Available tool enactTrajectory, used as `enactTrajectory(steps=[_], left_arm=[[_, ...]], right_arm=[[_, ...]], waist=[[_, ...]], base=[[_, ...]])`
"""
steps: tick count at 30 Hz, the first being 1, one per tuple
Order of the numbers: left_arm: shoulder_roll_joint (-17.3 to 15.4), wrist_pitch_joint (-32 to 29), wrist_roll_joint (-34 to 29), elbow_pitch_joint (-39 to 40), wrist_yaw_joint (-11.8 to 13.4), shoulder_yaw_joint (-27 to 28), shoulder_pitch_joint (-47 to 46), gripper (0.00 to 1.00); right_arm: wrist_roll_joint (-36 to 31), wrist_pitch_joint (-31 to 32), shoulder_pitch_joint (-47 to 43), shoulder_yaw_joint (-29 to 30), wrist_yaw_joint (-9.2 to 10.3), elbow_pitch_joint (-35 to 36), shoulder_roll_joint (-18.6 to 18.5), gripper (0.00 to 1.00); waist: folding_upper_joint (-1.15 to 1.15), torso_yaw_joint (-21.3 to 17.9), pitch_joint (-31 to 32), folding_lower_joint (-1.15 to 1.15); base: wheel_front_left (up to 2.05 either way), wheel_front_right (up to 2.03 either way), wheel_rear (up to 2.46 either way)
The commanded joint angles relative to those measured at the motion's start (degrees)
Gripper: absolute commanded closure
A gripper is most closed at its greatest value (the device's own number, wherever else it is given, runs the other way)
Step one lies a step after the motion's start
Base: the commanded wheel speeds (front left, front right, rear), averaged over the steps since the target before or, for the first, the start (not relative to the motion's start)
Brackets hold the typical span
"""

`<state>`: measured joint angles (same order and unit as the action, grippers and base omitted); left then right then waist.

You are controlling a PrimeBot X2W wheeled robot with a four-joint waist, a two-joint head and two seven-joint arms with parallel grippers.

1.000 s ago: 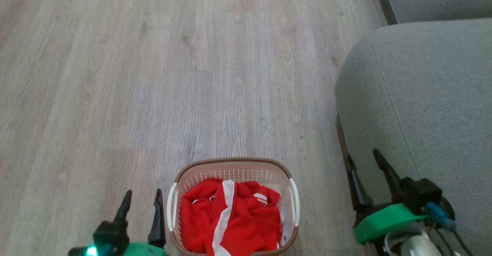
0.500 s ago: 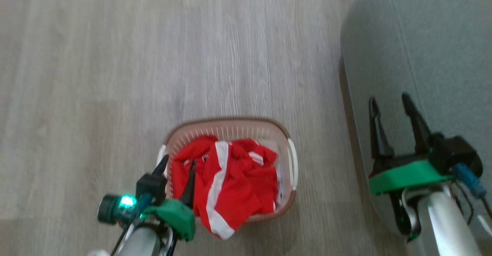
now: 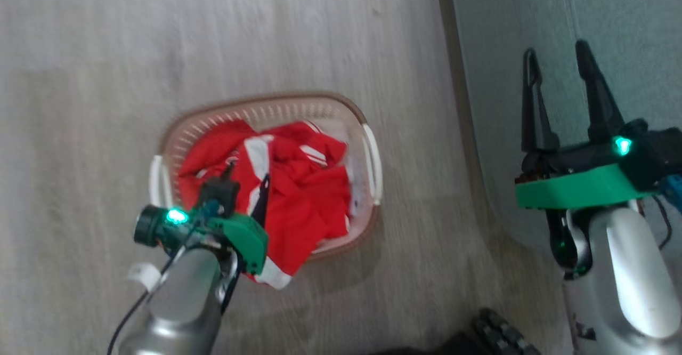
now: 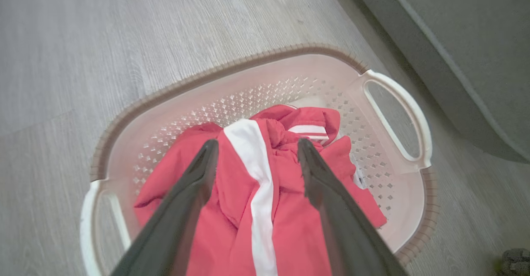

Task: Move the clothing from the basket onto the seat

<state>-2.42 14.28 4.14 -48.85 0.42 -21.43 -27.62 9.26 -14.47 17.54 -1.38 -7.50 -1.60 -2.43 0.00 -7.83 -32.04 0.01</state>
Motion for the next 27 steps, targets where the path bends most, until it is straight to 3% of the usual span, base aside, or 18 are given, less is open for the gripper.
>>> enactTrajectory(steps=[1, 20, 21, 22, 23, 25, 27], left_arm=[[-0.6, 0.7, -0.5, -0.1, -0.2, 1.5, -0.6, 0.0], [-4.3, 0.7, -0.1, -15.3, 2.5, 2.6, -11.2, 0.0], [-4.3, 0.7, 0.0, -15.8, 2.5, 2.6, -11.6, 0.07], [-4.2, 0.7, 0.1, -16.2, 2.5, 2.6, -11.9, 0.24], [-4.1, 0.7, 0.2, -16.3, 2.5, 2.6, -12.1, 0.6], [-3.9, 0.7, 0.6, -15.9, 2.4, 2.7, -12.3, 1.0], [-3.7, 0.7, 0.7, -15.0, 2.0, 2.5, -11.8, 1.0]], right_arm=[[0.5, -0.5, 0.7, -1.5, 0.01, 2.3, -0.4, 0.0], [4.4, -0.5, 6.0, -4.0, 0.01, 5.6, -0.4, 0.0], [4.4, -0.5, 6.1, -4.0, 0.01, 5.6, -0.4, 0.0], [4.4, -0.5, 6.3, -4.0, 0.01, 5.6, -0.4, 0.0], [4.4, -0.5, 6.3, -3.9, 0.01, 5.5, -0.4, 0.0], [4.3, -0.5, 6.3, -3.8, 0.01, 5.3, -0.4, 0.0], [4.1, -0.5, 6.2, -3.8, 0.01, 4.8, -0.4, 0.0]], waist=[[0.0, -3.5, -4.6, -0.01], [0.0, -8.1, -15.2, -0.01], [0.0, -8.1, -15.3, -0.01], [0.0, -8.0, -15.4, -0.01], [0.0, -7.8, -15.3, -0.01], [0.0, -7.4, -14.9, -0.01], [0.0, -6.9, -13.9, -0.01]], base=[[0.0, 0.0, 0.0], [0.0, 0.0, 0.0], [0.0, 0.0, 0.0], [0.0, 0.0, 0.0], [0.0, 0.0, 0.0], [0.0, 0.0, 0.0], [0.0, 0.0, 0.0]])
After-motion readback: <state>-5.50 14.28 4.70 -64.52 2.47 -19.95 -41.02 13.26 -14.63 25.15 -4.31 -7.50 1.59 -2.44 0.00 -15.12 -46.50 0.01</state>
